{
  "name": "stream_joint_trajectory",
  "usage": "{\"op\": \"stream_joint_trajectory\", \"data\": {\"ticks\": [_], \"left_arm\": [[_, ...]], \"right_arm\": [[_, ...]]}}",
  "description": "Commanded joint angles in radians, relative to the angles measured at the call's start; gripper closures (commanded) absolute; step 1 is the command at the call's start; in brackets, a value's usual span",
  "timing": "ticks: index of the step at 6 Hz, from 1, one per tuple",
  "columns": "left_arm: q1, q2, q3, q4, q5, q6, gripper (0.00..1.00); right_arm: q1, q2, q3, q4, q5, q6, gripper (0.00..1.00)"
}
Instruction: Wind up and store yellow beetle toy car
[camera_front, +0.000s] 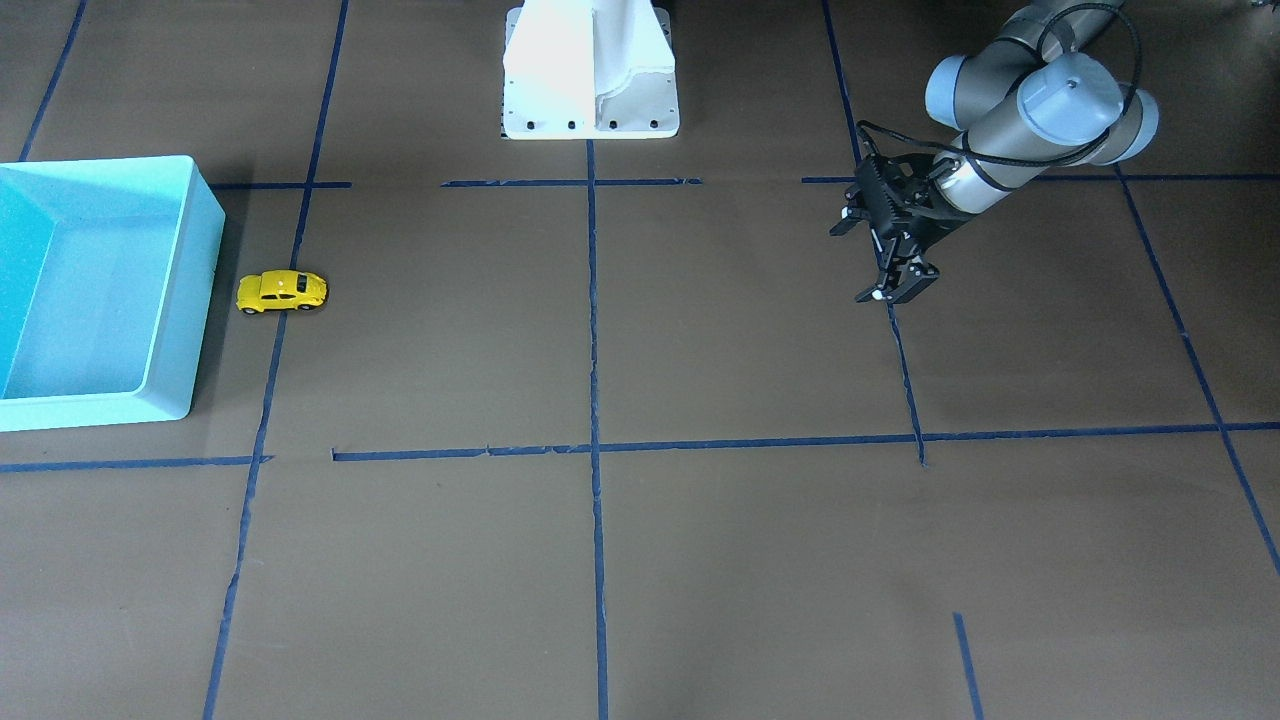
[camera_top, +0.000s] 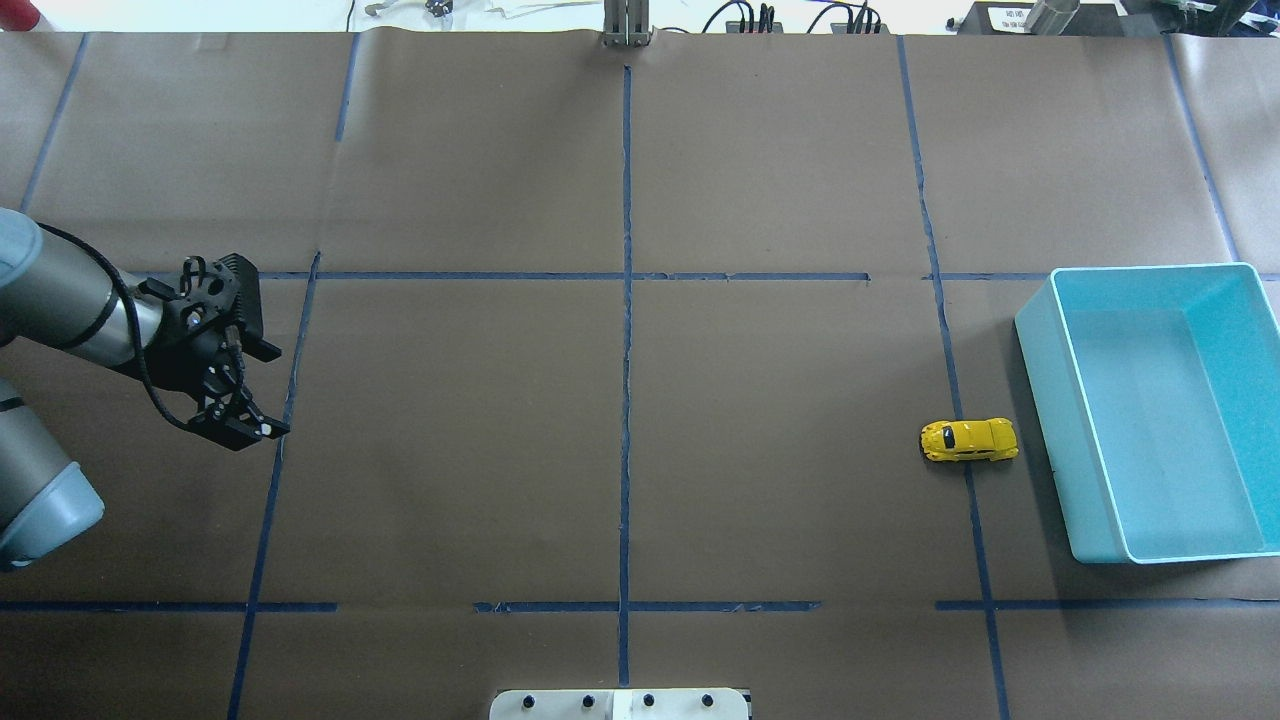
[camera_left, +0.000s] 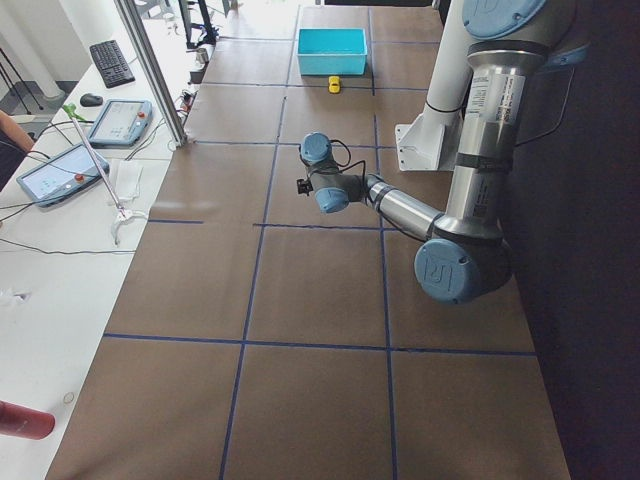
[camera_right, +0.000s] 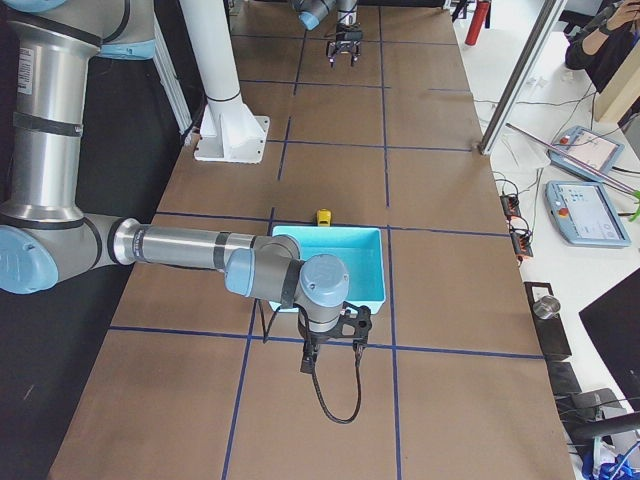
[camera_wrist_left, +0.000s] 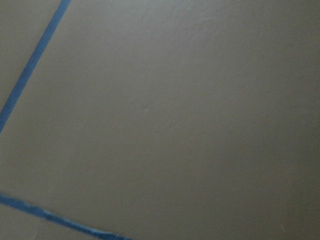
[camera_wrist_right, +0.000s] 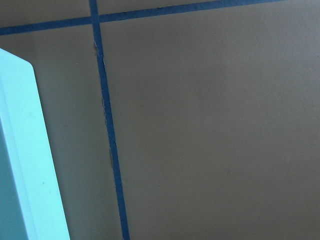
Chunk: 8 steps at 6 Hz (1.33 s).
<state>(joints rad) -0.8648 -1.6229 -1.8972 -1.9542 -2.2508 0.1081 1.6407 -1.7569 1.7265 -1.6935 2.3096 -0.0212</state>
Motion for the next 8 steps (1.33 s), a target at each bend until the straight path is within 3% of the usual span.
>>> {"op": "stream_joint_trajectory", "data": {"ticks": [1,3,5,6,7,8], "left_arm": [[-0.225,0.101,-0.075,0.228,0.0,-0.001,0.0],[-0.501,0.164,-0.054,0.309,0.008,-0.004,0.0],[-0.697,0.164,0.013,0.426,-0.022,-0.008,0.0],[-0.713,0.164,0.038,0.46,-0.123,-0.02,0.0],[-0.717,0.172,0.046,0.463,-0.128,-0.021,0.0],[-0.718,0.204,0.035,0.463,-0.13,-0.046,0.0]], "right_arm": [[0.001,0.004,0.007,0.021,-0.001,0.0,0.0],[0.001,0.001,-0.001,0.093,0.016,-0.002,0.0],[0.001,-0.012,0.126,0.084,0.126,-0.002,0.0],[-0.022,-0.009,0.21,0.086,0.169,-0.002,0.0],[-0.101,0.014,0.317,0.095,0.174,-0.005,0.0],[-0.166,0.113,0.327,0.109,0.238,0.004,0.0]]}}
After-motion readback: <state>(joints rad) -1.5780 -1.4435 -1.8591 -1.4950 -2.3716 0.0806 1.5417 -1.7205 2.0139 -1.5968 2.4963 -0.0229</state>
